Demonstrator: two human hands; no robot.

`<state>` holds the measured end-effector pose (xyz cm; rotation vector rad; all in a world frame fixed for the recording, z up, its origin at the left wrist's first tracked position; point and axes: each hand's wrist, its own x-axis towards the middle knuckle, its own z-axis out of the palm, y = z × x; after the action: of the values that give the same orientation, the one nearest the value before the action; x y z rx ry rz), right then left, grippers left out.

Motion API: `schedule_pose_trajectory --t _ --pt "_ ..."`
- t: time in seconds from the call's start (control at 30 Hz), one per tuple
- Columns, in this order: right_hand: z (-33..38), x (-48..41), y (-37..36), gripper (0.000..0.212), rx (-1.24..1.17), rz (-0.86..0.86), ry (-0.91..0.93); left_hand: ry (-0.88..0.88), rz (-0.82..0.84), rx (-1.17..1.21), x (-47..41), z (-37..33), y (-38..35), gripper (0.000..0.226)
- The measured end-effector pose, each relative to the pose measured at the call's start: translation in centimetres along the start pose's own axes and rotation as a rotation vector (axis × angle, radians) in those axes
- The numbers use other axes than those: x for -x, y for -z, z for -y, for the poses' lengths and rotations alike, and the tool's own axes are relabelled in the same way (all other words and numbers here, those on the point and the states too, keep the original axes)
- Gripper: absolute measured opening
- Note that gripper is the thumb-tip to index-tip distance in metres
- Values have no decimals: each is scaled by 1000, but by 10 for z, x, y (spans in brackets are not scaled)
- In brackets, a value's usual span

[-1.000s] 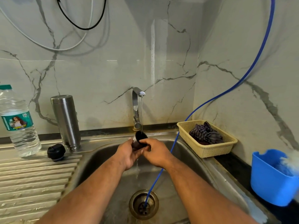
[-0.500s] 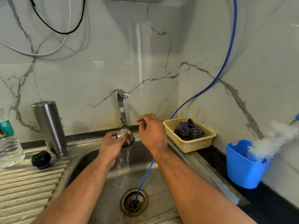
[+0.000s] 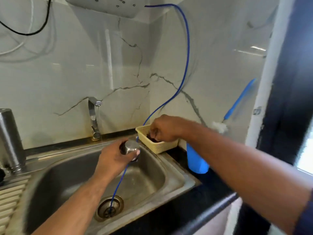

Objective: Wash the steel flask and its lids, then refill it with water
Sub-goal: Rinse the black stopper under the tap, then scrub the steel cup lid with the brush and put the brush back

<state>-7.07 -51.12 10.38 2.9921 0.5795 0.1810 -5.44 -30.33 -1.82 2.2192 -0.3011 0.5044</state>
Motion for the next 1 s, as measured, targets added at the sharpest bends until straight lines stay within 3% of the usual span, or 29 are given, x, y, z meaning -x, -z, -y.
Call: schedule_pose_trajectory --t 0.17,0.33,0.47,0.63,1.0 --pt "-52 50 52 33 344 280 26 -107 49 91 -2 -49 -21 44" --pt "-69 71 48 70 474 585 -130 -108 90 178 9 -76 -52 57" --pt "-71 72 39 67 618 545 -102 -128 102 130 29 -74 -68 59" --pt "-73 70 48 54 622 476 -67 -135 103 134 37 -68 -67 62" --pt "-75 67 98 52 702 327 -78 -169 114 123 38 -62 -70 74"
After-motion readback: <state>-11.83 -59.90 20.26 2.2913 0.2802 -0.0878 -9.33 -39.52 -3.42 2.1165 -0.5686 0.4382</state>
